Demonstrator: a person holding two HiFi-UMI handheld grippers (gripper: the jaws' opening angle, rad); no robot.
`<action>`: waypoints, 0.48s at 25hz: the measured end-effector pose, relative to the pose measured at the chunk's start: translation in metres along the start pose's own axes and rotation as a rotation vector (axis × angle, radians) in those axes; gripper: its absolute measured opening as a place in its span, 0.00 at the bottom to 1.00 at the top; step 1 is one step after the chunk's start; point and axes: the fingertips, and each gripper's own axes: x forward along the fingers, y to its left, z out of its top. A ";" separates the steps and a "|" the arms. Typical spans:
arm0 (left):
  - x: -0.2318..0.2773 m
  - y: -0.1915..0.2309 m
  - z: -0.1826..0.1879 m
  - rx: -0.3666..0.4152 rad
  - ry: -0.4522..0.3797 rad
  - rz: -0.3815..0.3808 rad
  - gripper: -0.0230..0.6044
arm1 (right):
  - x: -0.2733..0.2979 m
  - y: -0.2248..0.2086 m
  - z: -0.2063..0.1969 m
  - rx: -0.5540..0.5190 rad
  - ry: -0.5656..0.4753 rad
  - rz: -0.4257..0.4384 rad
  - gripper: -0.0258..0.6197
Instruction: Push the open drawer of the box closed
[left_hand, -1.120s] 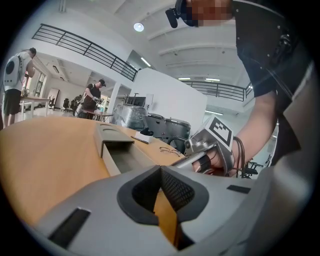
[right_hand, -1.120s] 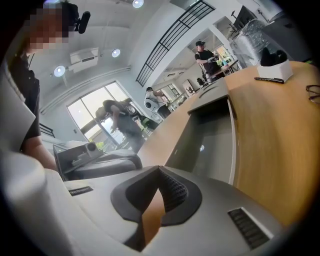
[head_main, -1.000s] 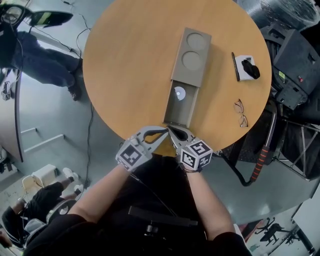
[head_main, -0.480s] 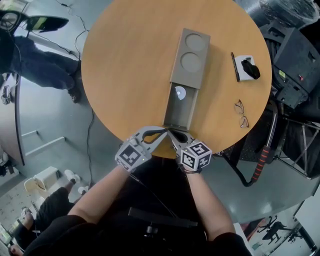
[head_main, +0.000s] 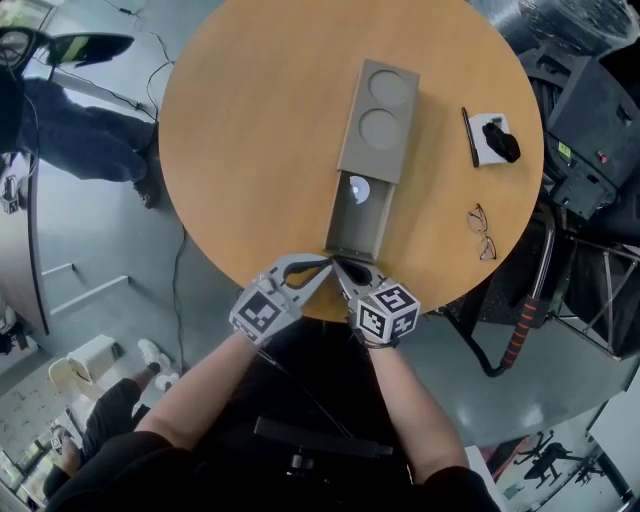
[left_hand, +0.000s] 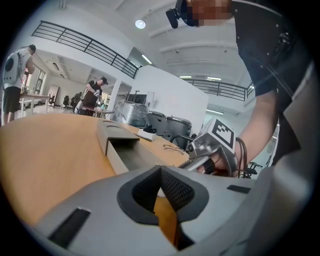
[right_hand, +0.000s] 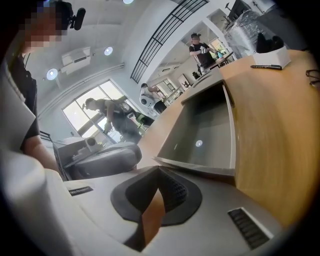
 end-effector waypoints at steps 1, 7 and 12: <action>0.000 0.002 0.000 -0.002 0.001 0.000 0.09 | 0.000 -0.002 0.003 0.002 -0.010 -0.007 0.05; 0.003 0.013 0.002 -0.015 0.009 0.003 0.09 | 0.006 -0.010 0.021 -0.008 -0.028 -0.016 0.05; 0.007 0.022 0.003 -0.026 0.011 -0.003 0.09 | 0.011 -0.017 0.035 -0.012 -0.044 -0.027 0.05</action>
